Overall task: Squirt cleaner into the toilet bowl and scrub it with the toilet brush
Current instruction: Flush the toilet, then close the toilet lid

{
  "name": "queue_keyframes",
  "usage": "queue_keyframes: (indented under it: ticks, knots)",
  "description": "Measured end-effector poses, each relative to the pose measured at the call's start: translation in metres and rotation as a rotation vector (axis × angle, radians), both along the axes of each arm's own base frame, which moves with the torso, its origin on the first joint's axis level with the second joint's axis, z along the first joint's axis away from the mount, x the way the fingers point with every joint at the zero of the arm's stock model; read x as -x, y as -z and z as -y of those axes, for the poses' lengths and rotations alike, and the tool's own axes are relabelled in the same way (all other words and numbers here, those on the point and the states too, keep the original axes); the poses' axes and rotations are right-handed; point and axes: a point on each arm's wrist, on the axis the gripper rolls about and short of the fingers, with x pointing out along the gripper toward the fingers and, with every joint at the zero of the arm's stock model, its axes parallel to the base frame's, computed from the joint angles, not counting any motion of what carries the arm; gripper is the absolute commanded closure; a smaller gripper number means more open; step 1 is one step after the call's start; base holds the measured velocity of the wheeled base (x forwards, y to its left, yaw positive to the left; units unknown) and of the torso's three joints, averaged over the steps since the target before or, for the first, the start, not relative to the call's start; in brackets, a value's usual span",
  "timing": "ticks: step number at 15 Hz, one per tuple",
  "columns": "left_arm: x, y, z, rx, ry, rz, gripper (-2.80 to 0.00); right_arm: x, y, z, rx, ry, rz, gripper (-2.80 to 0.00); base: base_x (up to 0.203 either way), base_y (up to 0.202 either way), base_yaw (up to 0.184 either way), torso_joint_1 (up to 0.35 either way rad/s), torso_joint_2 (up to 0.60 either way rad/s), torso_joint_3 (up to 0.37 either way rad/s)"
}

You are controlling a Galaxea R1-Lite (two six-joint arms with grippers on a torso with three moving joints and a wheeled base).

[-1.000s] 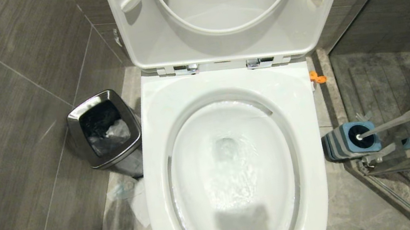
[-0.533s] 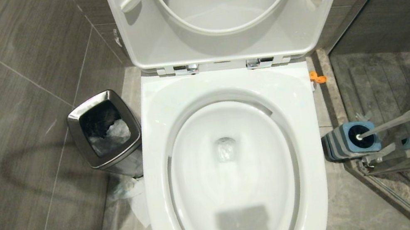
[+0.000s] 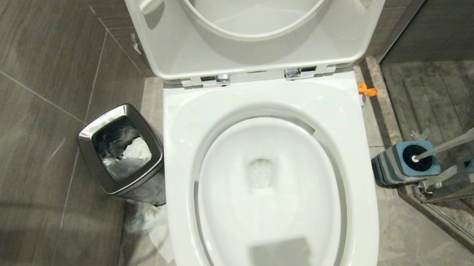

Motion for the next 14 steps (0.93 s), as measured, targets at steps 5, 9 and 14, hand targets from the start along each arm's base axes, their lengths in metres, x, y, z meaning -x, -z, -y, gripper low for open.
queue_keyframes:
  ticks: [5, 9, 14]
  knots:
    - [0.0, 0.017, 0.002, -0.125, 0.058, -0.085, 0.0, 0.0, 0.0, 0.0, 0.0, 0.0, 0.0, 0.0, 0.0, 0.0, 0.0, 0.0, 0.0, 0.0]
    - [-0.014, 0.032, 0.003, -0.148, 0.096, -0.19, 0.0, 0.0, 0.0, 0.0, 0.0, 0.001, 0.0, 0.0, 0.0, 0.0, 0.0, 0.0, 0.0, 0.0]
    - [-0.032, 0.046, -0.005, -0.002, 0.305, -0.46, 0.0, 0.0, 0.0, 0.0, 0.0, 0.001, 0.0, 0.0, 0.0, 0.0, 0.0, 0.0, 0.0, 0.0]
